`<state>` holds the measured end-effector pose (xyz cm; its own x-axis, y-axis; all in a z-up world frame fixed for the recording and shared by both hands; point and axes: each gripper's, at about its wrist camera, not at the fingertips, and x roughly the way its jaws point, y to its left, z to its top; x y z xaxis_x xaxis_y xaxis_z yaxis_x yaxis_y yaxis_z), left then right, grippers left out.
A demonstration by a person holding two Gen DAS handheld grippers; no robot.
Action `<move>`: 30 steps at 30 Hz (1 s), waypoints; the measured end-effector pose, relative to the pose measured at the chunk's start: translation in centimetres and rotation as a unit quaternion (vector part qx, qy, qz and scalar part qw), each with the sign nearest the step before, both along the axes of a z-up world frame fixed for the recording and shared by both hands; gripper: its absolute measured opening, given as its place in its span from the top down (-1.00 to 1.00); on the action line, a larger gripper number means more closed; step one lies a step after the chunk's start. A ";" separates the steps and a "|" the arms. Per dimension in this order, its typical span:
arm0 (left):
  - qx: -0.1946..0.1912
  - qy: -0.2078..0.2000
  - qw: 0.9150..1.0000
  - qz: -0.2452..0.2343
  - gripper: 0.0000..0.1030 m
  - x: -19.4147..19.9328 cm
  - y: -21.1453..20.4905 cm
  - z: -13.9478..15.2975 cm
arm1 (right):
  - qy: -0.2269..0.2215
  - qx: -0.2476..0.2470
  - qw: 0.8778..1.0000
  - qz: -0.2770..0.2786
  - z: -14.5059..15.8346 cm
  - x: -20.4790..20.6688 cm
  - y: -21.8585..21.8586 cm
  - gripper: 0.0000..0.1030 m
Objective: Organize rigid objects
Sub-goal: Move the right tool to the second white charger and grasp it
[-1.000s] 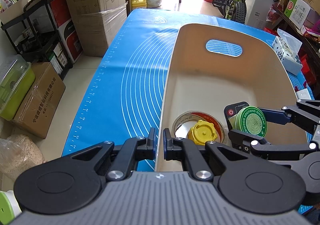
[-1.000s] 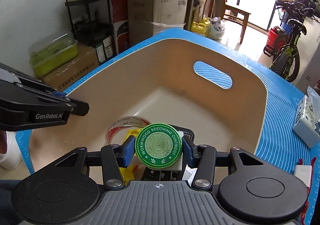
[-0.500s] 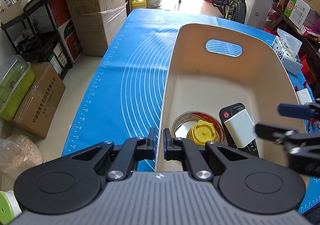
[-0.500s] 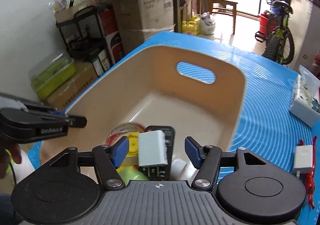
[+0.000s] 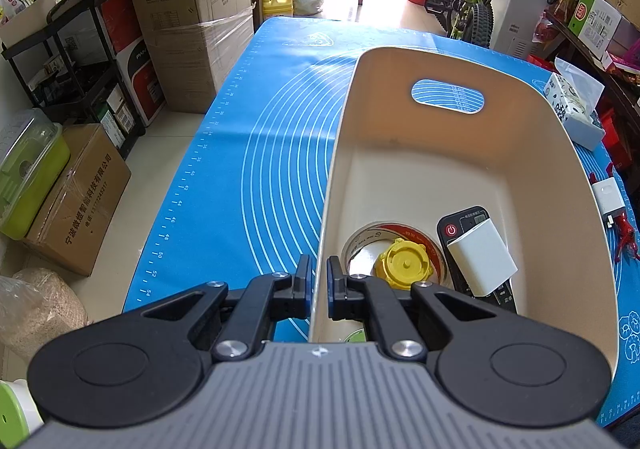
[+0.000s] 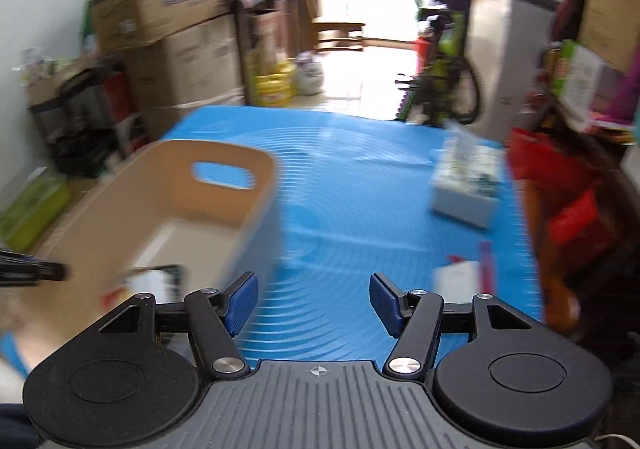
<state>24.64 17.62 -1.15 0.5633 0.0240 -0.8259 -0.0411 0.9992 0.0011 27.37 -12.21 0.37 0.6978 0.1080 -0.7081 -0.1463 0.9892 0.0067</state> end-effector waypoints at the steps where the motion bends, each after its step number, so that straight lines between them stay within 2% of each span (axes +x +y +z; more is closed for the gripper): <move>1: 0.000 0.000 1.000 0.000 0.82 0.0 0.0 0.0 | 0.000 -0.003 1.000 -0.011 -0.2 0.1 -0.9 -0.34; 10: 0.001 0.000 1.000 0.000 0.82 0.0 0.0 0.0 | 0.016 -0.029 0.997 -0.073 -4.7 0.7 -6.0 -0.34; 30: 0.009 0.001 1.000 -0.001 0.82 0.1 0.0 -0.2 | 0.039 -0.139 0.987 -0.064 -11.5 7.8 -4.4 -0.34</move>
